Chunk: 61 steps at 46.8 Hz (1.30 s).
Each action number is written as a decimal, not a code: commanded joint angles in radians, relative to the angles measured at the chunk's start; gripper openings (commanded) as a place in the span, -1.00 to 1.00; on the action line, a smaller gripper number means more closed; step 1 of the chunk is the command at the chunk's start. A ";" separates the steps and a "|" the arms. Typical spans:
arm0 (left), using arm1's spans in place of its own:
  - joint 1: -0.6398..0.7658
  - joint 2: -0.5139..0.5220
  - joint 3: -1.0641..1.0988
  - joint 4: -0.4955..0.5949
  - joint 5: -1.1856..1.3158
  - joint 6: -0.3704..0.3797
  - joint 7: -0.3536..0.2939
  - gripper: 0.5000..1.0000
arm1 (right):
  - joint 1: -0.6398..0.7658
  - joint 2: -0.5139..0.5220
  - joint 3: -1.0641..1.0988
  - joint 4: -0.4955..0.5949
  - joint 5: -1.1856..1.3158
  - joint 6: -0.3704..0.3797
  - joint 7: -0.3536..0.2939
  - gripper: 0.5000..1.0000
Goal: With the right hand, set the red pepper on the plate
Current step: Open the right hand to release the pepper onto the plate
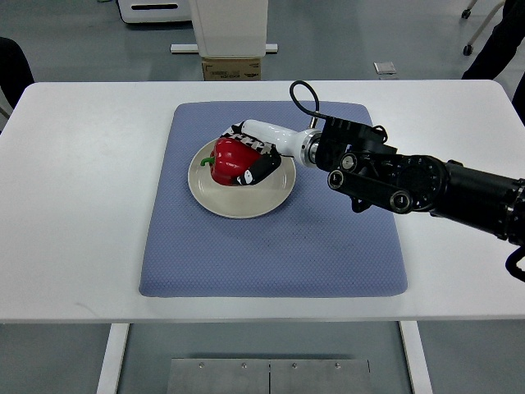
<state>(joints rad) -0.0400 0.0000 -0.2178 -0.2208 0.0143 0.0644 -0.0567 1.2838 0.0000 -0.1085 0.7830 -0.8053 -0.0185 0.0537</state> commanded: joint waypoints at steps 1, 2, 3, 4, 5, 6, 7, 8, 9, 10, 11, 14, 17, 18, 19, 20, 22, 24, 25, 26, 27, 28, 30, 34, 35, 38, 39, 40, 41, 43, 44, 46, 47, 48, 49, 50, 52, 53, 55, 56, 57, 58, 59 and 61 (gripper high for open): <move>0.000 0.000 0.000 0.000 0.001 0.000 0.000 1.00 | -0.008 0.000 0.000 -0.005 0.000 0.000 0.000 -1.00; 0.000 0.000 0.000 0.000 -0.001 0.000 0.000 1.00 | -0.008 0.000 0.000 -0.008 0.000 -0.001 0.000 -1.00; 0.000 0.000 0.000 0.000 -0.001 0.000 0.000 1.00 | -0.009 0.000 0.000 -0.013 0.000 -0.001 0.000 -1.00; 0.000 0.000 0.000 0.000 -0.001 0.000 0.000 1.00 | -0.009 0.000 0.000 -0.016 0.000 -0.001 0.000 -1.00; 0.000 0.000 0.000 0.000 -0.001 0.000 0.000 1.00 | -0.009 0.000 0.000 -0.019 0.000 -0.001 0.000 -1.00; 0.000 0.000 0.000 0.000 0.001 0.000 0.000 1.00 | -0.011 0.000 0.001 -0.021 0.000 -0.001 0.002 -1.00; 0.000 0.000 0.000 0.000 -0.001 0.000 0.000 1.00 | -0.014 0.000 0.001 -0.024 0.000 -0.001 0.002 -1.00; 0.000 0.000 0.000 0.000 -0.001 0.000 0.000 1.00 | -0.017 0.000 0.001 -0.024 0.000 -0.003 0.003 -1.00; 0.000 0.000 0.000 0.000 0.001 0.000 0.000 1.00 | -0.021 0.000 0.003 -0.024 0.000 -0.003 0.003 -1.00; 0.000 0.000 0.000 0.000 -0.001 0.000 0.000 1.00 | -0.024 0.000 0.003 -0.024 0.000 -0.003 0.003 -1.00; 0.000 0.000 0.000 0.000 0.001 0.000 0.000 1.00 | -0.024 0.000 0.003 -0.025 0.000 -0.003 0.005 -1.00; 0.000 0.000 0.000 0.000 -0.001 0.000 0.000 1.00 | -0.026 0.000 0.007 -0.025 0.001 -0.004 0.009 -1.00; 0.000 0.000 0.000 0.000 -0.001 0.000 0.000 1.00 | -0.035 0.000 0.020 -0.024 0.002 -0.004 0.009 -0.49; 0.000 0.000 0.000 0.000 -0.001 0.000 0.000 1.00 | -0.040 0.000 0.023 -0.024 0.002 -0.003 0.009 -0.26; 0.000 0.000 0.000 0.000 -0.001 0.000 0.000 1.00 | -0.043 0.000 0.027 -0.025 0.002 -0.004 0.009 0.01; 0.000 0.000 0.000 0.000 -0.001 0.000 0.000 1.00 | -0.043 0.000 0.032 -0.024 0.003 -0.004 0.009 0.31; 0.000 0.000 0.000 0.000 0.001 0.000 0.000 1.00 | -0.044 0.000 0.036 -0.025 0.003 -0.004 0.009 0.80; 0.000 0.000 0.000 0.000 0.001 0.000 0.000 1.00 | -0.044 0.000 0.040 -0.024 0.003 -0.003 0.009 0.93; 0.000 0.000 0.000 0.000 -0.001 0.000 0.000 1.00 | -0.044 0.000 0.038 -0.024 0.003 -0.004 0.009 0.95; 0.000 0.000 0.000 0.000 -0.001 0.000 0.000 1.00 | -0.044 0.000 0.040 -0.025 0.003 -0.003 0.009 0.97; 0.000 0.000 0.000 0.000 -0.001 0.000 0.000 1.00 | -0.044 0.000 0.040 -0.025 0.005 -0.003 0.009 0.98; 0.000 0.000 0.000 0.000 -0.001 0.000 0.000 1.00 | -0.044 0.000 0.040 -0.025 0.006 -0.003 0.009 0.99; 0.000 0.000 0.000 0.000 -0.001 0.000 0.000 1.00 | -0.044 0.000 0.040 -0.024 0.011 -0.003 0.009 0.99; 0.000 0.000 0.000 0.000 0.001 0.000 0.000 1.00 | -0.041 0.000 0.040 -0.024 0.018 -0.003 0.009 1.00; 0.000 0.000 0.000 0.000 0.001 0.000 0.000 1.00 | -0.040 0.000 0.040 -0.025 0.018 -0.003 0.009 1.00; 0.000 0.000 0.000 0.000 -0.001 0.000 0.000 1.00 | -0.035 0.000 0.040 -0.024 0.025 -0.003 0.009 1.00; 0.000 0.000 0.000 0.000 -0.001 0.000 0.000 1.00 | -0.035 0.000 0.041 -0.024 0.026 -0.003 0.009 1.00; 0.000 0.000 0.000 0.000 -0.001 0.000 0.000 1.00 | -0.035 0.000 0.043 -0.024 0.029 -0.003 0.009 1.00; 0.000 0.000 0.000 -0.002 0.001 0.000 0.000 1.00 | -0.034 0.000 0.044 -0.025 0.032 -0.003 0.009 1.00; 0.000 0.000 0.000 0.000 -0.001 0.000 0.000 1.00 | -0.031 0.000 0.056 -0.025 0.038 -0.003 0.009 1.00; 0.000 0.000 0.000 0.000 -0.001 0.000 0.000 1.00 | -0.031 0.000 0.067 -0.025 0.041 -0.003 0.009 1.00; 0.000 0.000 0.000 0.000 0.001 0.000 0.000 1.00 | -0.031 0.000 0.087 -0.024 0.046 -0.003 0.008 1.00; 0.000 0.000 0.000 0.000 -0.001 0.000 0.000 1.00 | -0.031 0.000 0.096 -0.024 0.046 -0.003 0.008 1.00; 0.000 0.000 0.000 0.000 -0.001 0.000 0.000 1.00 | -0.031 0.000 0.102 -0.024 0.046 -0.003 0.008 1.00; 0.000 0.000 0.000 0.000 -0.001 0.000 0.000 1.00 | -0.032 0.000 0.110 -0.024 0.046 -0.003 0.006 1.00; 0.000 0.000 0.000 0.000 -0.001 0.000 0.000 1.00 | -0.032 0.000 0.115 -0.022 0.048 -0.003 0.008 1.00; 0.000 0.000 0.000 0.000 -0.001 0.000 0.000 1.00 | -0.035 -0.005 0.130 -0.022 0.060 -0.003 0.008 1.00; 0.000 0.000 0.000 0.000 0.001 0.000 0.000 1.00 | -0.038 -0.017 0.139 -0.022 0.067 -0.003 0.008 1.00; 0.000 0.000 0.000 0.000 -0.001 0.000 0.000 1.00 | -0.041 -0.041 0.159 -0.022 0.084 -0.003 0.008 0.99; 0.000 0.000 0.000 0.000 -0.001 0.000 0.000 1.00 | -0.044 -0.051 0.171 -0.022 0.095 -0.003 0.008 1.00; 0.000 0.000 0.000 0.000 0.001 0.000 0.000 1.00 | -0.049 -0.061 0.182 -0.022 0.109 -0.003 0.006 0.99; 0.000 0.000 0.000 0.000 -0.001 0.000 0.000 1.00 | -0.055 -0.072 0.193 -0.022 0.123 -0.003 0.005 0.99; 0.000 0.000 0.000 0.000 -0.001 0.000 0.000 1.00 | -0.061 -0.081 0.205 -0.022 0.138 -0.003 0.005 0.99; 0.000 0.000 0.000 0.000 0.001 0.000 0.000 1.00 | -0.072 -0.097 0.233 -0.022 0.162 -0.003 0.003 0.99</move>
<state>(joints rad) -0.0399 0.0000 -0.2179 -0.2208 0.0139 0.0644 -0.0570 1.2256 -0.0758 0.0904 0.7607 -0.6796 -0.0213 0.0594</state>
